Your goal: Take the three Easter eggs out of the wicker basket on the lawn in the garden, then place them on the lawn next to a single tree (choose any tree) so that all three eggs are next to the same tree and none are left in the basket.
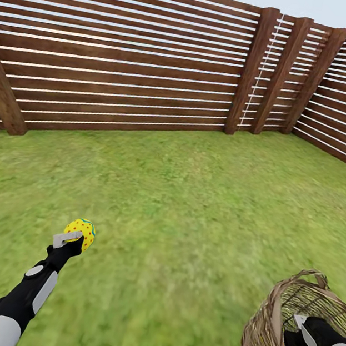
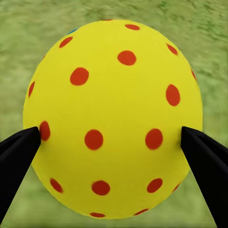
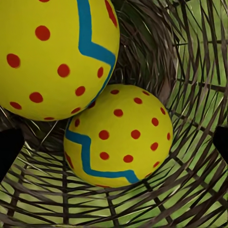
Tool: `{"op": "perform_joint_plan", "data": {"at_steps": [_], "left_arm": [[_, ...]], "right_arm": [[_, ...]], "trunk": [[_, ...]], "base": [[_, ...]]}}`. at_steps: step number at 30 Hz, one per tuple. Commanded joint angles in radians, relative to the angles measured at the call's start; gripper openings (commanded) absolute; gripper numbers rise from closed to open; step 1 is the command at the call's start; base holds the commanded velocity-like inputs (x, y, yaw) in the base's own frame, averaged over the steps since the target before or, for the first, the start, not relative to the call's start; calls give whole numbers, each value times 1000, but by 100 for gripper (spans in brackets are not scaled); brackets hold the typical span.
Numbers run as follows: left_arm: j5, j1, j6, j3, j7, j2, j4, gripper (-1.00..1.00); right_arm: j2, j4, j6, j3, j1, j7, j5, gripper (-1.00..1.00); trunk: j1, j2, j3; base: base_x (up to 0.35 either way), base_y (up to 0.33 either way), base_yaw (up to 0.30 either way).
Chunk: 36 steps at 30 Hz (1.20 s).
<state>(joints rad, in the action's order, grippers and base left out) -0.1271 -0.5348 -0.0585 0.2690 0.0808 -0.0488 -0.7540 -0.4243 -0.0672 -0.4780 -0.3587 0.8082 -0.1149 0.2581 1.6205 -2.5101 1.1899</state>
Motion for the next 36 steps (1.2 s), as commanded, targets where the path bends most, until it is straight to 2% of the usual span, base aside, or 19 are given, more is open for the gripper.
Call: {"op": "perform_joint_plan", "data": {"at_steps": [1, 3, 14, 25, 36], "left_arm": [[-11, -1, -1, 2, 8, 1, 1, -100], [-11, -1, -1, 2, 8, 3, 2, -100], [-11, -1, -3, 2, 9, 3, 1, -100], [-10, -1, -3, 4, 8, 0, 2, -100], [-11, -1, -1, 4, 8, 1, 1, -100]], "right_arm": [[-1, -2, -5, -9, 0, -2, 7, 100], [0, -2, -5, -9, 0, -2, 7, 100], [1, -2, -5, -9, 0, 0, 7, 100], [2, -2, -4, -10, 0, 1, 5, 100], [7, -2, -2, -13, 0, -6, 0, 100]], "trunk": [[0, -1, 5], [1, -1, 12], [1, -1, 12], [1, -1, 12], [1, -1, 12]], "base": [[0, 0, 0], [0, 0, 0], [0, 0, 0], [275, -5, 0], [13, -1, 0]]}}
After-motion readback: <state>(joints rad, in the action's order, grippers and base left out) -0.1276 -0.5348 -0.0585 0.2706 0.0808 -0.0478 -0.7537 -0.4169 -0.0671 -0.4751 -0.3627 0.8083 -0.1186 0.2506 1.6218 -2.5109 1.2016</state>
